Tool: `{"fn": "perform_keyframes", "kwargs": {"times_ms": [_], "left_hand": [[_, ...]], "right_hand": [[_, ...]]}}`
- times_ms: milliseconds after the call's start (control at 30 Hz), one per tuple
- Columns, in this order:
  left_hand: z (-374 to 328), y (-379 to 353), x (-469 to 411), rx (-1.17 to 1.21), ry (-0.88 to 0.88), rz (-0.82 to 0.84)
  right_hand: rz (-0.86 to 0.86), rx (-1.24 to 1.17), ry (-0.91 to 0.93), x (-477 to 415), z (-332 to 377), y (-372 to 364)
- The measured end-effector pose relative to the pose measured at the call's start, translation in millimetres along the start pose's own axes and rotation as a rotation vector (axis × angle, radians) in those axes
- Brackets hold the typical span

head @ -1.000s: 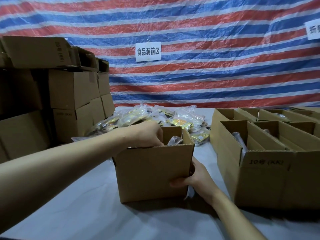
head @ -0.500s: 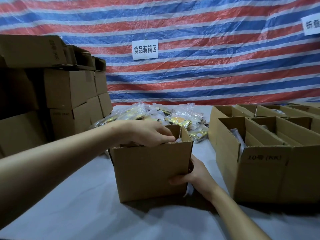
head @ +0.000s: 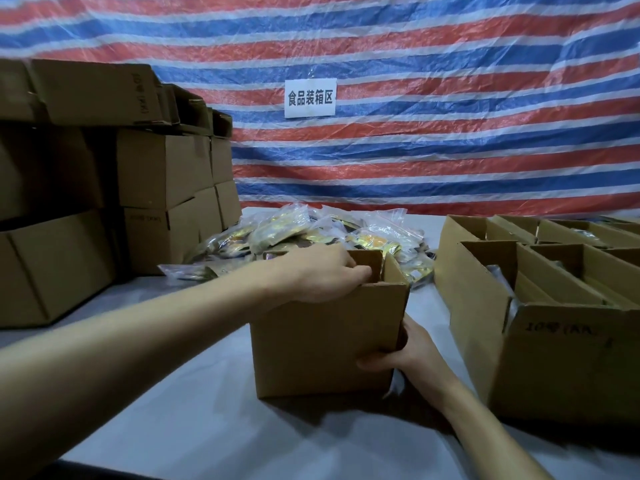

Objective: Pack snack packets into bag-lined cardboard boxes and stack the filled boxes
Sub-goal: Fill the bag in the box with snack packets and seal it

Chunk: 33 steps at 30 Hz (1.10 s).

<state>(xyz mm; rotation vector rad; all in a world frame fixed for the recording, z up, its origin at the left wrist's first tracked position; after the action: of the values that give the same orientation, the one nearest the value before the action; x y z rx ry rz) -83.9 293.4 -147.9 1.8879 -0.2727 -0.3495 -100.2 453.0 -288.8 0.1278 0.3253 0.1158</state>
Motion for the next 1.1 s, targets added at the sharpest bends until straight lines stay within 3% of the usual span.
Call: {"fn": "perform_keyframes", "kwargs": {"times_ms": [67, 100, 233, 367, 533, 600, 733, 800, 867, 1000, 1100], "left_hand": [[-1, 2, 8, -0.104, -0.061, -0.158], [1, 1, 9, -0.086, -0.063, -0.159], [14, 1, 10, 0.018, 0.076, 0.059], [18, 5, 13, -0.225, 0.023, 0.050], [19, 3, 14, 0.047, -0.053, 0.128], [24, 15, 17, 0.094, -0.152, 0.009], [56, 47, 26, 0.145, -0.245, -0.489], [84, 56, 27, 0.218, -0.181, -0.653], [116, 56, 24, 0.255, -0.069, -0.708], [184, 35, 10, 0.250, 0.202, -0.620], [222, 10, 4, 0.216, 0.307, -0.551]], "right_hand": [[-0.003, -0.006, 0.001, 0, 0, 0], [-0.002, -0.009, 0.000, 0, 0, 0], [-0.006, -0.012, -0.007, 1, 0, -1], [0.006, -0.010, -0.011, 1, 0, -1], [-0.019, -0.018, 0.006, 1, 1, -1], [-0.047, -0.001, 0.021, 1, 2, -1], [-0.100, -0.015, 0.025, 2, 3, 0], [-0.125, -0.032, 0.021, 3, 4, 2], [-0.164, -0.040, 0.017, 2, 3, 4], [-0.213, -0.131, 0.009, 1, 1, 5], [-0.238, -0.162, 0.006, 0, 1, 4]]}}
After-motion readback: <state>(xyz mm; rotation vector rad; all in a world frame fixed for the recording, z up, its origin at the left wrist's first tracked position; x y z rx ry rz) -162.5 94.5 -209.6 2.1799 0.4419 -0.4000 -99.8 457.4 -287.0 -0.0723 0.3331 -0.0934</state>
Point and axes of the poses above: each hand's wrist, its own x-axis away from the middle knuckle, its own y-axis out of the back of the hand, z = x × y, the point moved 4 cm from there along -x, towards the middle knuckle, and after that the axes turned 5 degrees about -z, right-handed, at the moved point
